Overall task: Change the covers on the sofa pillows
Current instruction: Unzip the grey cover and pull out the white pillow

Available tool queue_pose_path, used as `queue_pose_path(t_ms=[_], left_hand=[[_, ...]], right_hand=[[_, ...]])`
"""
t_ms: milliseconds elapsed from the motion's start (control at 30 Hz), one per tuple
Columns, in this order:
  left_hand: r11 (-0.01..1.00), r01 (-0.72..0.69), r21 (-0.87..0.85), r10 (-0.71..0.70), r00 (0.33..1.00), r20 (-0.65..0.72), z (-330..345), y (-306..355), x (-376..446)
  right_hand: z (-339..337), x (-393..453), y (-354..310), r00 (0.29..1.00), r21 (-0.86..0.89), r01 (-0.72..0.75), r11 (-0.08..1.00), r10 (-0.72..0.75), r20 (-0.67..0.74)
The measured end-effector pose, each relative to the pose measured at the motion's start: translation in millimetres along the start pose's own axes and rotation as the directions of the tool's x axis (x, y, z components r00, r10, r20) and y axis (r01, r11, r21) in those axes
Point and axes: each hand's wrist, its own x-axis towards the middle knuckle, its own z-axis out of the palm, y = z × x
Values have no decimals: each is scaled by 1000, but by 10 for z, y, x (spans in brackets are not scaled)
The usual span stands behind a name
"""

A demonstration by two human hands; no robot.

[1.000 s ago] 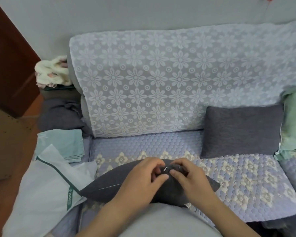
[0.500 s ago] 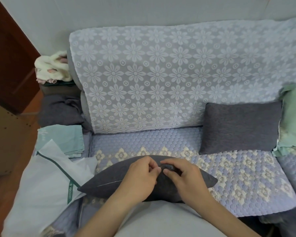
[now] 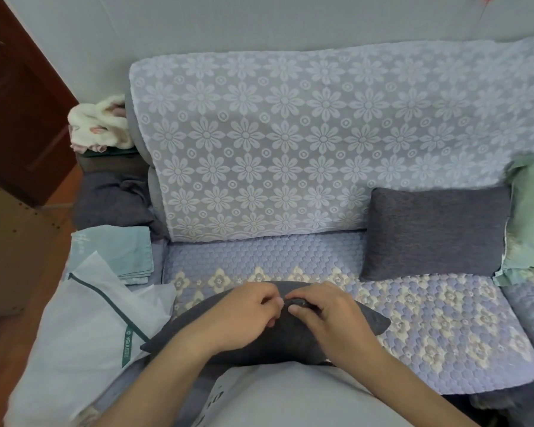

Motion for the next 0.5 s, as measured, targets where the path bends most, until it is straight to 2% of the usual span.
queue_pose_path(t_ms=[133, 200, 333, 400, 500], left_hand=[[990, -73, -118, 39, 962, -271, 300, 13, 18], [983, -96, -156, 34, 932, -360, 404, -31, 14], [984, -91, -155, 18, 910, -415, 417, -194, 88], [994, -34, -106, -16, 897, -442, 400, -348, 157], [991, 62, -118, -110, 882, -459, 379, -627, 233]], right_hand=[[-32, 28, -16, 996, -111, 66, 992, -72, -52], [-46, 28, -35, 996, -93, 65, 994, -71, -62], [-60, 45, -31, 988, 0, -34, 999, 34, -150], [-115, 80, -23, 963, 68, -125, 990, 137, -232], [-236, 129, -20, 914, 151, -196, 969, 236, -329]])
